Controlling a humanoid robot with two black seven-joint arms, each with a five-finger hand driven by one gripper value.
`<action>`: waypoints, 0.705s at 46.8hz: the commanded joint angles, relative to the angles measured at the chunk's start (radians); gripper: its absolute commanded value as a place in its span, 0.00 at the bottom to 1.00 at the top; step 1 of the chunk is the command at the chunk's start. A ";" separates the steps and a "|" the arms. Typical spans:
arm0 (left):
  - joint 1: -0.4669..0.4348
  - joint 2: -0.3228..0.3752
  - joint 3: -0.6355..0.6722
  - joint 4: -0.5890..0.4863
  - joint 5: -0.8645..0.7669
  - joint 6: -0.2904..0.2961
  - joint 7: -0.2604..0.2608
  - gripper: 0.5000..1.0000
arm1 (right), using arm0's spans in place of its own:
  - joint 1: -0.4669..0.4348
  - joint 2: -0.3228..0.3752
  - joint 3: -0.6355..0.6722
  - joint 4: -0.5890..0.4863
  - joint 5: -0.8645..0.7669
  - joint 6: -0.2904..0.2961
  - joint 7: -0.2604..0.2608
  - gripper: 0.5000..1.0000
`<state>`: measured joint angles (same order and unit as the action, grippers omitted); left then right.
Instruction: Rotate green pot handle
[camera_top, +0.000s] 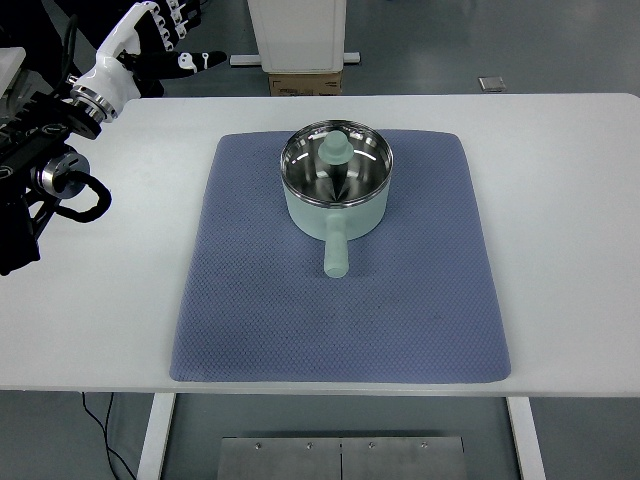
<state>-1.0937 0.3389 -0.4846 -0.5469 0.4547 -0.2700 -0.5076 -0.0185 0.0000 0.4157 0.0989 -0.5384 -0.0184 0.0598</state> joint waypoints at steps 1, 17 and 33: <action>-0.009 0.009 0.000 -0.018 0.042 0.000 0.000 1.00 | 0.000 0.000 0.000 -0.002 0.000 0.000 0.000 1.00; -0.052 0.035 0.000 -0.110 0.188 -0.002 0.000 1.00 | 0.000 0.000 0.000 -0.002 0.000 0.000 0.000 1.00; -0.095 0.037 0.000 -0.205 0.406 -0.002 0.000 1.00 | 0.000 0.000 0.000 -0.002 0.000 0.000 0.000 1.00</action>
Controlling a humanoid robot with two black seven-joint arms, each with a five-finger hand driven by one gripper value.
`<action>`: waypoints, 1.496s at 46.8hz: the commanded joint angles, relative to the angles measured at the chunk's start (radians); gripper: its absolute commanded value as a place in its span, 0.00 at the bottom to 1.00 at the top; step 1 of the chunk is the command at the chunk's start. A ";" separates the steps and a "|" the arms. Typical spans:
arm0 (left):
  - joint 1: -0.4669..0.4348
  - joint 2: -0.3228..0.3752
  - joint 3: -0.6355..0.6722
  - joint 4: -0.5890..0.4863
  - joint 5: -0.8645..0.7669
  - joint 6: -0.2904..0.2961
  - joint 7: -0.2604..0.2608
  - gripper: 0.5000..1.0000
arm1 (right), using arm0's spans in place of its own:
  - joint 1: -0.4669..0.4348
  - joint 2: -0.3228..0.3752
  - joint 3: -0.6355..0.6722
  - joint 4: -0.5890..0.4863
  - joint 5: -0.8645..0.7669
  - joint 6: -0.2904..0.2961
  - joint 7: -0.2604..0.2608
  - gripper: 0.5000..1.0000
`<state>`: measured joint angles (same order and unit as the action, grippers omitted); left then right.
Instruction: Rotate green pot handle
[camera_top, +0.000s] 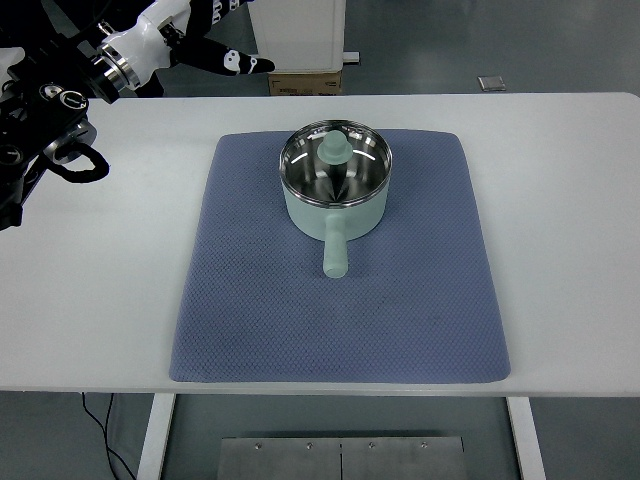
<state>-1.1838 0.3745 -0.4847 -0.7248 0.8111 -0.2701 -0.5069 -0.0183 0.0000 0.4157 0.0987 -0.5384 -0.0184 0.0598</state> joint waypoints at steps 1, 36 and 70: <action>-0.005 0.001 0.001 -0.039 0.068 -0.001 -0.001 1.00 | 0.000 0.000 0.000 -0.002 0.000 0.000 0.000 1.00; -0.114 -0.002 0.061 -0.243 0.542 -0.192 -0.015 1.00 | 0.000 0.000 0.000 -0.002 0.000 0.000 0.000 1.00; -0.214 -0.017 0.279 -0.329 0.787 -0.192 -0.104 1.00 | 0.000 0.000 0.000 -0.002 0.000 0.000 0.000 1.00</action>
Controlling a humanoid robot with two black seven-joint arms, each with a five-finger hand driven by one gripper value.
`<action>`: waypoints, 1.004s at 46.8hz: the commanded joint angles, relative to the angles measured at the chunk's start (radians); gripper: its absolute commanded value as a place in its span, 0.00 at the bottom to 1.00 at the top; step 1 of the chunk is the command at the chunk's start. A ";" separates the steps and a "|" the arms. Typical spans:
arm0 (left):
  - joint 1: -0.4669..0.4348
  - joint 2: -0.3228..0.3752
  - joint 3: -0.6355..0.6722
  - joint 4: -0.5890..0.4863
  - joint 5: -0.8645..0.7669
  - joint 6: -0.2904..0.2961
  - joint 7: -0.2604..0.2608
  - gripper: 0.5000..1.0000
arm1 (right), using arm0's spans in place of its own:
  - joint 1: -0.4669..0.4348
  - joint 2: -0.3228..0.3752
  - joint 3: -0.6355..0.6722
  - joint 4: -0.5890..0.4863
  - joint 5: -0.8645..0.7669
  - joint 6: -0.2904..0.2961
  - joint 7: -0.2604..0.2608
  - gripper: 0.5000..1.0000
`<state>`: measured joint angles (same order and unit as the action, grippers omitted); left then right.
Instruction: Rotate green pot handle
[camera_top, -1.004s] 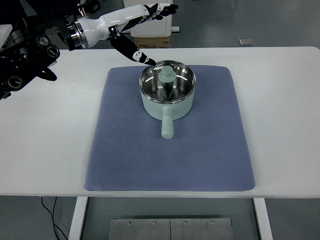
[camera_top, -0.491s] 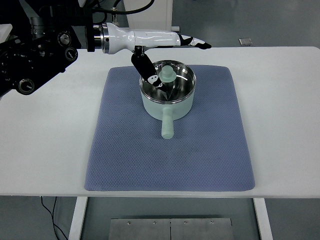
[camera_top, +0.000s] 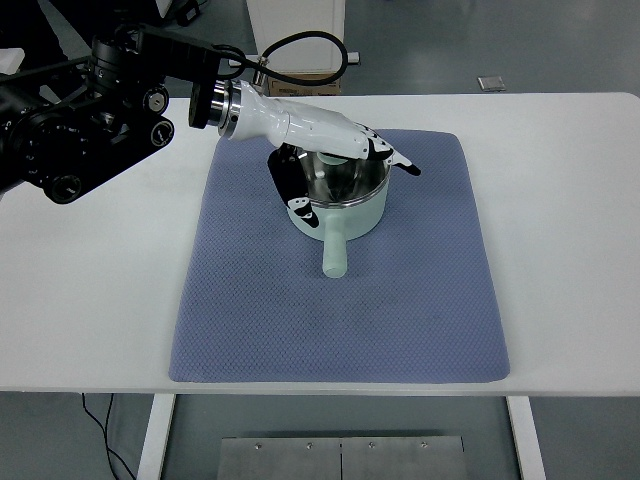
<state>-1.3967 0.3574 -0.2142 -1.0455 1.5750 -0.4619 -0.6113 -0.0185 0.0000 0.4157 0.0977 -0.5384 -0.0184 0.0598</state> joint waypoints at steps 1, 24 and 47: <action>0.001 0.000 0.010 -0.013 0.036 0.000 0.000 1.00 | 0.000 0.000 0.000 -0.001 0.000 0.000 0.000 1.00; -0.047 -0.020 0.073 -0.076 0.106 0.000 0.000 1.00 | 0.000 0.000 0.000 0.002 0.000 0.000 0.000 1.00; -0.097 -0.041 0.182 -0.111 0.108 -0.001 0.000 1.00 | 0.000 0.000 0.000 -0.001 0.000 0.000 0.000 1.00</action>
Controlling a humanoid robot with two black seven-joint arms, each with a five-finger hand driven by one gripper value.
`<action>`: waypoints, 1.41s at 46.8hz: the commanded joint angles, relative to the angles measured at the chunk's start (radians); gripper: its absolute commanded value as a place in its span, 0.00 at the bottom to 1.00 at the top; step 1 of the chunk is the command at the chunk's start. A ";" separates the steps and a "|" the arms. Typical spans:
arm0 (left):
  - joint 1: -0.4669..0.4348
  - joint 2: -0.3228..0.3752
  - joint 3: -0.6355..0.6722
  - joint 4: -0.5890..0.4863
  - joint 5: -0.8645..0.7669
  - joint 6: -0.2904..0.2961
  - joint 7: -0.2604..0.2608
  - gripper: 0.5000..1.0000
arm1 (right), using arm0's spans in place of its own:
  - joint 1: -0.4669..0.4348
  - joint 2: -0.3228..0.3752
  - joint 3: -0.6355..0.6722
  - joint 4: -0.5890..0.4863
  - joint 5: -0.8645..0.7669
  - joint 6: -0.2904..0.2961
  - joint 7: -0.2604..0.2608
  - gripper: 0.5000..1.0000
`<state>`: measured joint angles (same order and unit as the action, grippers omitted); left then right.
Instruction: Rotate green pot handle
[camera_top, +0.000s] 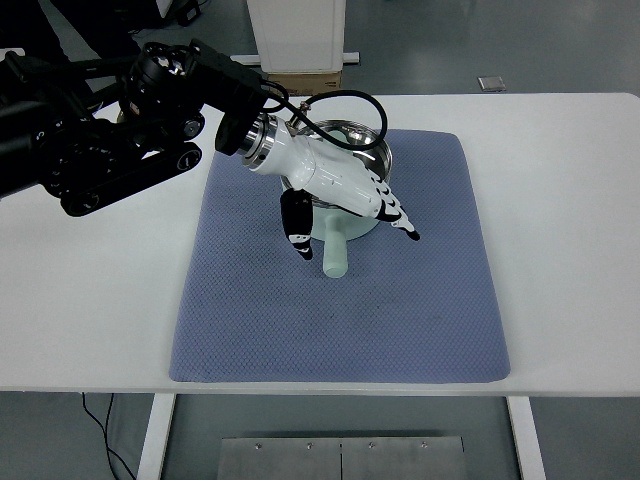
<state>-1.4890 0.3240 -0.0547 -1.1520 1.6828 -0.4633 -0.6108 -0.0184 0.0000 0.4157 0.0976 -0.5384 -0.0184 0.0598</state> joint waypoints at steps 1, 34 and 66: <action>-0.008 -0.016 0.032 -0.006 0.002 0.000 0.000 1.00 | 0.000 0.000 0.000 -0.001 0.000 0.000 0.000 1.00; 0.030 -0.052 0.101 0.015 0.141 0.005 0.000 1.00 | 0.000 0.000 0.000 0.002 0.000 0.000 0.000 1.00; 0.055 -0.135 0.130 0.072 0.172 0.005 0.000 1.00 | 0.000 0.000 0.000 -0.001 0.000 0.000 0.000 1.00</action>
<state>-1.4334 0.1901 0.0750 -1.0796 1.8381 -0.4591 -0.6110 -0.0183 0.0000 0.4157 0.0975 -0.5384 -0.0184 0.0599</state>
